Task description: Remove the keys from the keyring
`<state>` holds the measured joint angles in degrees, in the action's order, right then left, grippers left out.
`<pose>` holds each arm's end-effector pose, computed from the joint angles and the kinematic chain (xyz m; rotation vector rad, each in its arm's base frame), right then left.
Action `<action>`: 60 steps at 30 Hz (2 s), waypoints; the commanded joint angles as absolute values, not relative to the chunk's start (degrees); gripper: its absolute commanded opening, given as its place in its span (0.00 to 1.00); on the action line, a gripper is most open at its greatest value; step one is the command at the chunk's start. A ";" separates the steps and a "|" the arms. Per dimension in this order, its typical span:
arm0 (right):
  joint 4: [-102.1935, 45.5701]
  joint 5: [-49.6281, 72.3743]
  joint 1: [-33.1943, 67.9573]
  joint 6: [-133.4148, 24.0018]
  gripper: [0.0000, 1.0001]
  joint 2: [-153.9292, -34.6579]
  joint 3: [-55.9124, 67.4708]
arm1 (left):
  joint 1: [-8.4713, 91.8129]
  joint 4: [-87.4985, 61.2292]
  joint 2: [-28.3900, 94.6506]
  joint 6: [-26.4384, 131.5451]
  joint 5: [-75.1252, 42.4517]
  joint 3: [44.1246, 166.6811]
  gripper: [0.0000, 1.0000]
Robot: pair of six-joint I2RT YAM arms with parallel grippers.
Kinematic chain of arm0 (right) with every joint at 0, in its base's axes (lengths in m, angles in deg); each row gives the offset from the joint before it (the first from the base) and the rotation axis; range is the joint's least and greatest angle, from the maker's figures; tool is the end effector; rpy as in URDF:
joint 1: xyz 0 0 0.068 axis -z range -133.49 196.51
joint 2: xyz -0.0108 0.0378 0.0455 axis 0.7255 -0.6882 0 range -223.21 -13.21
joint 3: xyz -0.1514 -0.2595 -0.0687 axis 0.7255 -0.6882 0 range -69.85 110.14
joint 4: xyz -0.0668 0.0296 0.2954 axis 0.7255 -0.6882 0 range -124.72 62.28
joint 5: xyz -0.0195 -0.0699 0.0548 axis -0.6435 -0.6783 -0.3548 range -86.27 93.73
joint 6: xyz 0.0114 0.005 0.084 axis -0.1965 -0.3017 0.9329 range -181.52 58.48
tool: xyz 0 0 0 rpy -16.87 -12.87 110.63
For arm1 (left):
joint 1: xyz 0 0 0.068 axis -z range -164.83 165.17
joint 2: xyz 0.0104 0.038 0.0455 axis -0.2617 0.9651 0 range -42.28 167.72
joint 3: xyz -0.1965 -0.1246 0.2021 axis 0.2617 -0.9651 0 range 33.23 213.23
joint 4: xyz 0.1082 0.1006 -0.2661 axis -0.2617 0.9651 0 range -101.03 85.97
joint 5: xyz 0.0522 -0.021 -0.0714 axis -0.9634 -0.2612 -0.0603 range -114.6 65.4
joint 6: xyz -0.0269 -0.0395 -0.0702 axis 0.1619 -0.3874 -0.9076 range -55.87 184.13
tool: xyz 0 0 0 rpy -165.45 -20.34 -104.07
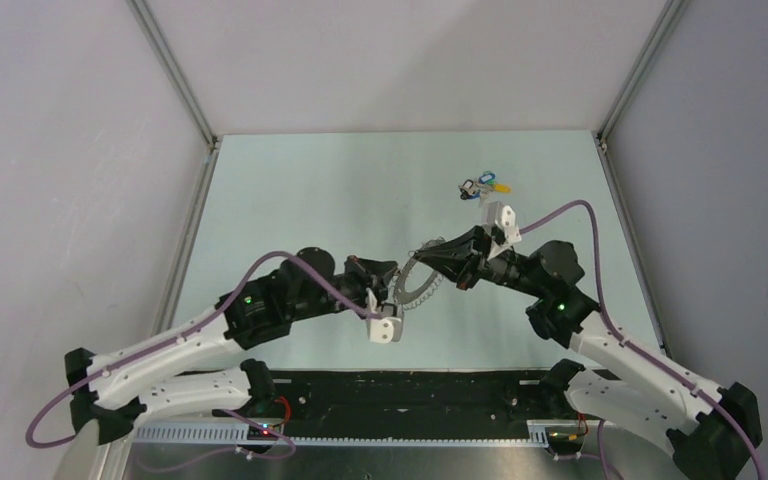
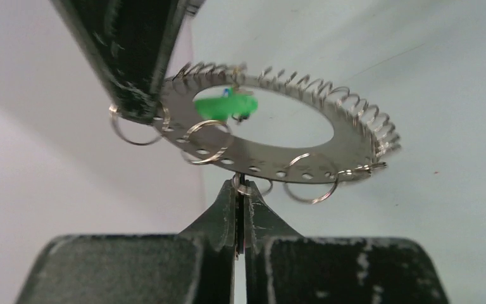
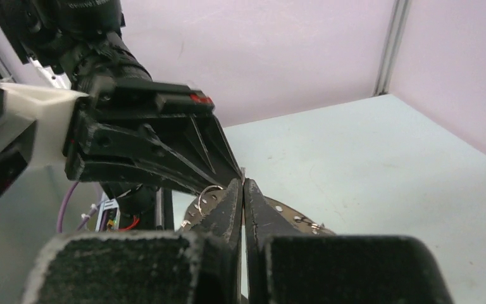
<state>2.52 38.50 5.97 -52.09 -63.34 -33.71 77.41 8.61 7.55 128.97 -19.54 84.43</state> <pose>0.1649 0.1971 0.3699 -0.8839 1.1228 1.1169 0.1133 -0.2295 0.3635 1.7168 0.7873 -0.0524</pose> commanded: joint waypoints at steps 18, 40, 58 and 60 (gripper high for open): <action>-34.71 -22.51 5.85 -68.58 0.00 -32.66 -24.37 | 58.36 -14.07 57.03 39.34 -5.36 117.29 0.04; -35.61 -31.84 6.06 -71.41 0.00 -29.06 -24.35 | 53.37 -31.48 112.11 1.97 -17.18 164.55 0.62; -22.41 -59.61 35.26 -68.41 0.07 -53.60 -23.64 | 53.38 -18.63 83.98 25.84 -14.36 147.84 1.00; -23.67 -58.77 37.32 -66.27 0.20 -54.50 -23.09 | 53.39 -18.02 79.24 28.86 -15.23 143.74 1.00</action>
